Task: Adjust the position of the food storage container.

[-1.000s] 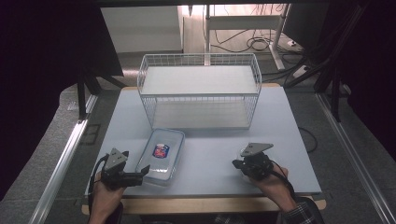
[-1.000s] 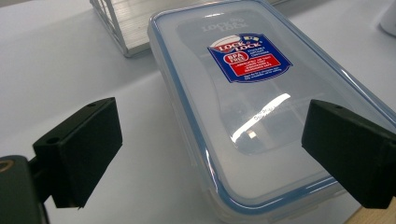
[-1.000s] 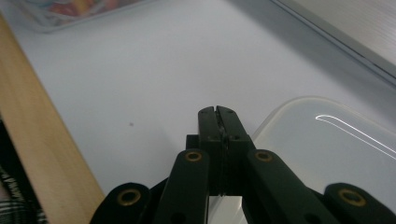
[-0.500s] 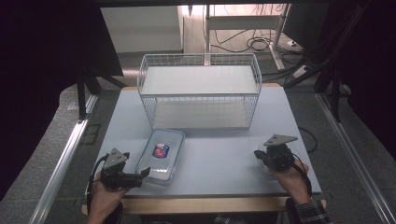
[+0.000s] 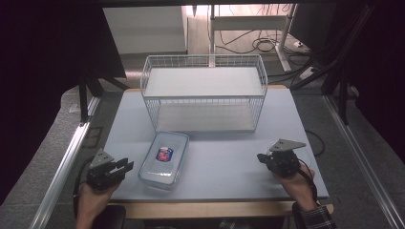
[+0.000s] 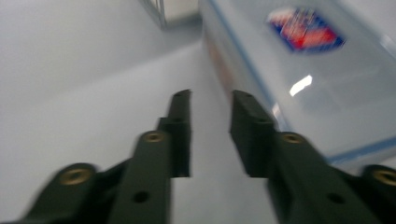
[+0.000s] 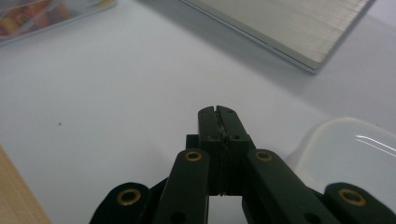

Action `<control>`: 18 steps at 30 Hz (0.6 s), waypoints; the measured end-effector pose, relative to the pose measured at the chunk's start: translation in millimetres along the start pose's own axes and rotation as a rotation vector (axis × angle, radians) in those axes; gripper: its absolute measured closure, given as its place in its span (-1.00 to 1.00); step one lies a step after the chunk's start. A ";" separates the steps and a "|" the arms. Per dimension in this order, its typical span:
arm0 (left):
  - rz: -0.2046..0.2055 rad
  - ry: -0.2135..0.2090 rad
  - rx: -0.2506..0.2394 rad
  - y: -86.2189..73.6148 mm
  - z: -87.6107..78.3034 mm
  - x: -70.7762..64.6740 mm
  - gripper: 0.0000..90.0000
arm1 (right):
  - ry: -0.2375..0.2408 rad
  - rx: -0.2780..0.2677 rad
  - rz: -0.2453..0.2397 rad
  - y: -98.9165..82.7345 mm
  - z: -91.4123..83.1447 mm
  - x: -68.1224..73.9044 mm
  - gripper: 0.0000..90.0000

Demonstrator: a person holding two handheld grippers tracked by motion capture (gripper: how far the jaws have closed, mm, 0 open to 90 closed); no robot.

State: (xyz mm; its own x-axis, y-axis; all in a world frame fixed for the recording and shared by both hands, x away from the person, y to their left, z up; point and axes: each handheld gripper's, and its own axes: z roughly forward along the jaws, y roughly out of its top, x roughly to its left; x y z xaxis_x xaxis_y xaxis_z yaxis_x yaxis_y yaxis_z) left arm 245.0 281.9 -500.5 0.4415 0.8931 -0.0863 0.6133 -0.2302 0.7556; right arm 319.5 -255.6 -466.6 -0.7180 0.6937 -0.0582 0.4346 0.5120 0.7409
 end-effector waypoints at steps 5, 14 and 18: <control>0.035 -0.098 0.110 -5.4 22.2 -3.8 0.90 | 0.039 -0.004 -0.020 1.8 2.6 9.8 0.99; 0.080 -0.188 0.132 0.6 31.2 -26.2 0.99 | 0.102 -0.012 -0.029 4.5 3.7 23.8 0.96; 0.098 -0.217 0.133 5.3 35.8 -39.2 0.99 | 0.121 -0.012 -0.034 4.9 3.5 28.4 0.95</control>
State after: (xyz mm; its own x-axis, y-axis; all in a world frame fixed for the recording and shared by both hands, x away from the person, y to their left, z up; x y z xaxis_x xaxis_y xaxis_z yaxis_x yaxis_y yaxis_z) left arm 254.4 231.8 -516.4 0.6242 0.7635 -0.1655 0.6352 -0.3726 0.6765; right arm 303.3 -231.6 -467.0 -0.7929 0.6093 -0.0031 0.4026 0.5278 0.7479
